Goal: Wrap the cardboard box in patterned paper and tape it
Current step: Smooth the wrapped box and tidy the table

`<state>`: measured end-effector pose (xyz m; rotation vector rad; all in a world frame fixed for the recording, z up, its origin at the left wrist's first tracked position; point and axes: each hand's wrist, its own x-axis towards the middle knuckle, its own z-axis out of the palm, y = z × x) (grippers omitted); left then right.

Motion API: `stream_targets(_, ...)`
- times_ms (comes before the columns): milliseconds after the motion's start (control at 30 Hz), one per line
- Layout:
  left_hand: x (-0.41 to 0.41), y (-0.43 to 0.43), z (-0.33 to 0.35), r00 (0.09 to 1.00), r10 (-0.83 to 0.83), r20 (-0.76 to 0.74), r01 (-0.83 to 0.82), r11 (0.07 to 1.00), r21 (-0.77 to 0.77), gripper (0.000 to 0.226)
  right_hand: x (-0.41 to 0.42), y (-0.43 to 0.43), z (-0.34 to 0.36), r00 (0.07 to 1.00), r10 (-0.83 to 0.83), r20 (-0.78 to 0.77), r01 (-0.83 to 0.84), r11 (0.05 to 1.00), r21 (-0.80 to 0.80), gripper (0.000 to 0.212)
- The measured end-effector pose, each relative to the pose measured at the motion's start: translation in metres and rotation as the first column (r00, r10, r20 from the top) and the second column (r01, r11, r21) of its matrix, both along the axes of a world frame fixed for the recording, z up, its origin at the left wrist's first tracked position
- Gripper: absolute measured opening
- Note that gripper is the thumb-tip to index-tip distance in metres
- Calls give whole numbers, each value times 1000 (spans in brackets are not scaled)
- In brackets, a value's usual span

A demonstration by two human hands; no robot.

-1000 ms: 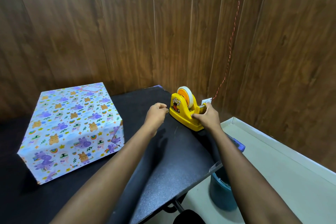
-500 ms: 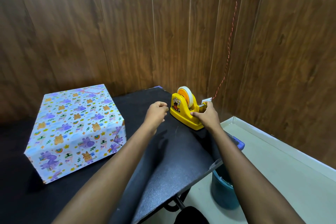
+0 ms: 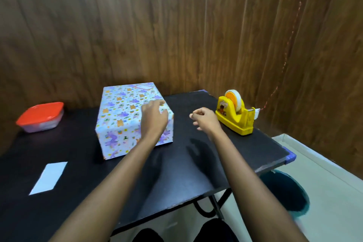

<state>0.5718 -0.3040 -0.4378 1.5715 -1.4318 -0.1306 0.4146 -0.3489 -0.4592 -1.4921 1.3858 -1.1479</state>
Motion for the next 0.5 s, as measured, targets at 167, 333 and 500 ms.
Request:
stream_targets(167, 80, 36, -22, 893, 422, 157, -418, 906, -60, 57, 57, 1, -23, 986, 168, -3, -168, 986, 8, 37)
stream_targets(333, 123, 41, -38, 946, 300, -121, -265, 932, 246, 75, 83, -1, -33, 968, 215, 133, -225, 972, 65, 23)
stream_targets(500, 132, 35, -42, 960, 242, -140, -206, 951, 232, 70, 96, -13, -38, 967, 178, 183, -192, 979, 67, 29)
